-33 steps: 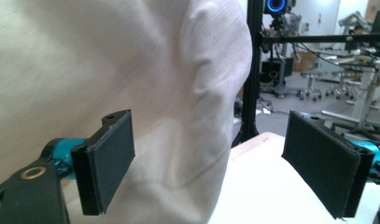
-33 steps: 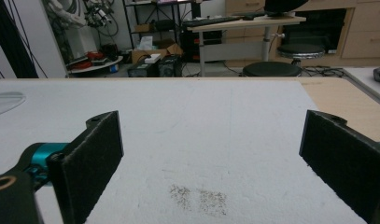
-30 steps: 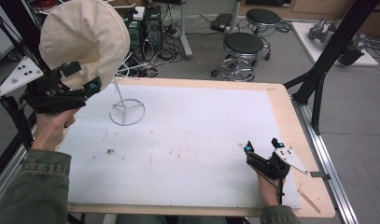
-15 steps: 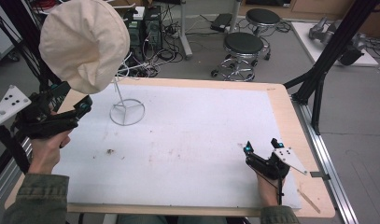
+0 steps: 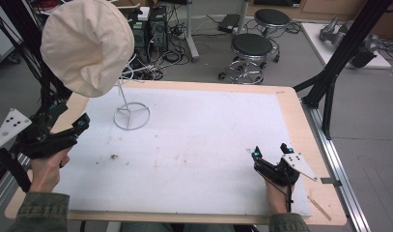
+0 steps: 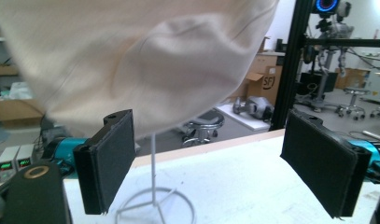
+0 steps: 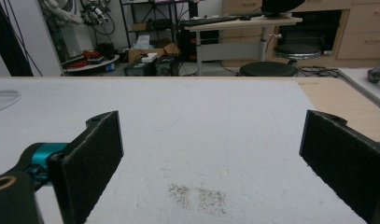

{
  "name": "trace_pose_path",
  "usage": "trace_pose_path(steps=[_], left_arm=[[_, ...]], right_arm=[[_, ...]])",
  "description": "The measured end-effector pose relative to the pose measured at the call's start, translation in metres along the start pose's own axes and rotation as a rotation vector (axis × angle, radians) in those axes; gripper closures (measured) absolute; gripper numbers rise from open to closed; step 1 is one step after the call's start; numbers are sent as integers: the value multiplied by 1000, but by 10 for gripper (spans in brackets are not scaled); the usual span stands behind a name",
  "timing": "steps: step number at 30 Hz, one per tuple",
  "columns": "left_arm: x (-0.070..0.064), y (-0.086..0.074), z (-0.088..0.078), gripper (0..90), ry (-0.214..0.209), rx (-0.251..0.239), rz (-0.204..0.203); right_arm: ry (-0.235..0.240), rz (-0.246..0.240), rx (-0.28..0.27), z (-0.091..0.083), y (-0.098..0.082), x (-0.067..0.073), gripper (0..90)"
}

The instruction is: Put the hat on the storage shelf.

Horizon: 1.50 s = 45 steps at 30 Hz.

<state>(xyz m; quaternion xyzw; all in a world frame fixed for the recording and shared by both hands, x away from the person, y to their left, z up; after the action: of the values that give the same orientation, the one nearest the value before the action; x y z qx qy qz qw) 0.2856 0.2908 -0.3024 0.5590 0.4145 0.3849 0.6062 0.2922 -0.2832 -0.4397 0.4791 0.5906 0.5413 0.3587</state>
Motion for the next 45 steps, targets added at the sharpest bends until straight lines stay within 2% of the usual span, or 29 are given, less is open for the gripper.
trace_pose_path(steps=[3, 7, 12, 16, 21, 26, 33, 41, 45], left_arm=[[3, -10, -2, 177, -23, -12, -22], [2, -26, -4, 170, 3, -12, -16], [8, -45, -7, 168, 38, 3, -41], [14, -57, -8, 169, 79, 0, -61], [19, -69, -11, 170, 145, -4, -55], [21, -83, -14, 171, 179, 11, -56], [25, -109, -19, 171, 250, 40, -76], [29, -116, -28, 172, 349, 20, -80], [33, -122, -33, 172, 380, 27, -96]], right_arm=[[-4, -3, -2, 0, 0, 0, 50], [-9, -2, -7, -1, 1, 0, 50], [-9, -1, -8, -1, 1, 1, 50], [-7, -6, -6, -1, 0, 1, 50], [-16, 6, -9, -2, 1, 1, 50], [-14, 7, -11, -3, 1, 1, 50], [-24, 18, -14, -6, 1, 0, 49], [-45, 30, -17, -14, 0, -1, 49], [-52, 55, -19, -20, 0, -2, 49]])
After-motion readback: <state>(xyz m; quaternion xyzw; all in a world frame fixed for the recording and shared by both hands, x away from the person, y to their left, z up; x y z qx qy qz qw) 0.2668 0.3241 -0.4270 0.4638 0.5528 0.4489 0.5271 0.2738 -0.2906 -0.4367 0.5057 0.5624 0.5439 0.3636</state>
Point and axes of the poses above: each handheld gripper's, and its own axes: z roughly forward along the jaws, y roughly out of its top, x roughly to its left, the point moved 3 cm from there along z, roughly forward along the jaws, and after that the axes turned 7 degrees about y, right-handed, at the moved point
